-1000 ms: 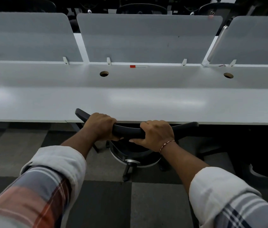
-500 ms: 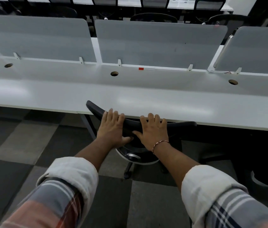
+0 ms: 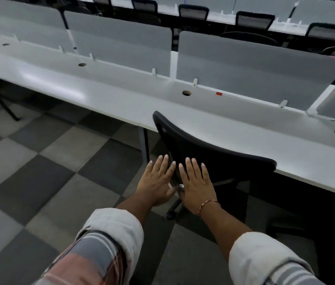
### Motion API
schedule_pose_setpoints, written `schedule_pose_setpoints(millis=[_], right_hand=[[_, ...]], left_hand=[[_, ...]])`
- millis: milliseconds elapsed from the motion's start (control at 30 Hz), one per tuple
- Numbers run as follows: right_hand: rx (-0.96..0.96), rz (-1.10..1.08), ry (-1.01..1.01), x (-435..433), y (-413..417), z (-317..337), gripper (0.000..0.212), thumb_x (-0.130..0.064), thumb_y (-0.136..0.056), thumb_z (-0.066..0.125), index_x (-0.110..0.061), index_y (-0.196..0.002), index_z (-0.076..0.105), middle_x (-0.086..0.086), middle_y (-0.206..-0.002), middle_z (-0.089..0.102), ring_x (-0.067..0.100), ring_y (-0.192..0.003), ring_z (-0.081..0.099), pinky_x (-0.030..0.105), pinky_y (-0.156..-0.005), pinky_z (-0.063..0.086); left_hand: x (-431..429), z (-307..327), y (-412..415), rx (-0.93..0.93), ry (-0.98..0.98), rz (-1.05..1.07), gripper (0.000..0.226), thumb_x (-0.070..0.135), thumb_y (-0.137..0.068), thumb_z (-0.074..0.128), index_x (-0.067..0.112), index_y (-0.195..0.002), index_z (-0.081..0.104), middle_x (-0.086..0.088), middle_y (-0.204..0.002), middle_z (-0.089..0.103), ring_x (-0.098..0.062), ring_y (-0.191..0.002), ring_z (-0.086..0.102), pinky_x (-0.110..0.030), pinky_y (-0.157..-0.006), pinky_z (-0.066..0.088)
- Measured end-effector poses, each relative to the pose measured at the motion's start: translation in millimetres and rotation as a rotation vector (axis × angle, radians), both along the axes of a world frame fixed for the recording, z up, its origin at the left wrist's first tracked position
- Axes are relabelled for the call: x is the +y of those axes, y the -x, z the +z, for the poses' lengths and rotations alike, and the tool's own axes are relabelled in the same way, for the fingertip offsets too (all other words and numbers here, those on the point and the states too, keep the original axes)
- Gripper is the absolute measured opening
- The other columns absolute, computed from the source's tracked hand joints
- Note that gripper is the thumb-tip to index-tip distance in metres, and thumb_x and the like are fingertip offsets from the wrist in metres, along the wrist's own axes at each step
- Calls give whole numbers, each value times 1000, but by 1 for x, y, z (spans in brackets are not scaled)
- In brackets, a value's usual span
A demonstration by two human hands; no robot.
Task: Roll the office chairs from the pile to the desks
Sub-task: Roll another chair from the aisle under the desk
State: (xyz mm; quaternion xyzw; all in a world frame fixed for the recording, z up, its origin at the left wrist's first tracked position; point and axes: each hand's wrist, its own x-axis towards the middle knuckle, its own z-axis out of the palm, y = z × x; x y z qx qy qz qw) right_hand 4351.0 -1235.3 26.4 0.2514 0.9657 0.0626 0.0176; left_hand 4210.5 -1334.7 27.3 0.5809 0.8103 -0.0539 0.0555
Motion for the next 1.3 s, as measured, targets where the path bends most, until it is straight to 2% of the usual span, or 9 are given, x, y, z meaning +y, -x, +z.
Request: schedule_pose_setpoints(millis=[100,300,433,533,733,833,1033,1200,1300], right_hand=[[-75,58,25,-18,9,-1,81,-56,-100,30,-14,-155,-11,18,-161,-19,35,-149,-18,54,-120,-7],[-124,149,72,-72,56,-5,80,-57,-100,28,-14,-157,-8,18,-163,-16,34,-149,-18,54,-119,-9],[-116,211,78,-118,96,-9,80,-61,-93,9,-12,-157,13,20,-163,6,34,-152,1,54,-119,-1],[-81,237,98,-149,129,-15,85,-63,-89,7,-13,-155,24,19,-161,19,34,-151,13,55,-121,10],[-64,256,128,-220,200,-23,81,-64,-90,15,-16,-154,19,18,-161,18,35,-150,13,53,-119,5],[-72,302,154,-262,240,-28,80,-64,-92,19,-14,-153,29,20,-159,24,36,-149,19,53,-117,6],[-103,482,148,-305,303,-32,87,-68,-87,-1,-18,-158,5,17,-163,-4,35,-151,-5,52,-120,-8],[-130,607,152,-331,381,-45,87,-68,-88,0,-17,-158,5,18,-164,0,34,-151,-5,55,-120,-3],[-162,671,161,-342,434,-56,87,-68,-88,0,-17,-158,3,18,-164,-3,33,-151,-9,53,-120,-8]], left_hand=[[-38,-9,7,1,5,72,81,65,-100,23,20,-160,-8,-12,-167,-15,-28,-153,-17,-48,-124,-3],[-113,-14,37,-8,25,188,81,65,-96,12,19,-161,-3,-14,-168,-8,-29,-154,-12,-49,-124,2],[-168,-17,65,-48,11,300,78,62,-102,25,20,-161,-4,-12,-168,-7,-29,-154,-12,-50,-125,5],[-203,-18,88,-56,-13,358,77,61,-102,26,19,-161,-1,-13,-168,-4,-29,-154,-9,-50,-124,6],[-283,-22,145,-52,-1,423,90,68,-87,-7,17,-161,1,-14,-168,-3,-30,-154,-9,-49,-125,3],[-331,-26,170,-83,-5,506,100,73,-80,-18,18,-161,0,-14,-168,-5,-30,-154,-11,-48,-125,0],[-385,-36,210,-104,-7,667,96,69,-80,-15,19,-161,-3,-14,-168,-7,-31,-154,-12,-49,-125,1],[-421,-50,261,-109,14,777,96,67,-80,-14,18,-161,1,-15,-168,-5,-31,-154,-12,-48,-123,-4],[-436,-59,302,-129,35,827,98,67,-79,-16,18,-161,3,-15,-167,-8,-31,-153,-15,-48,-123,-8]])
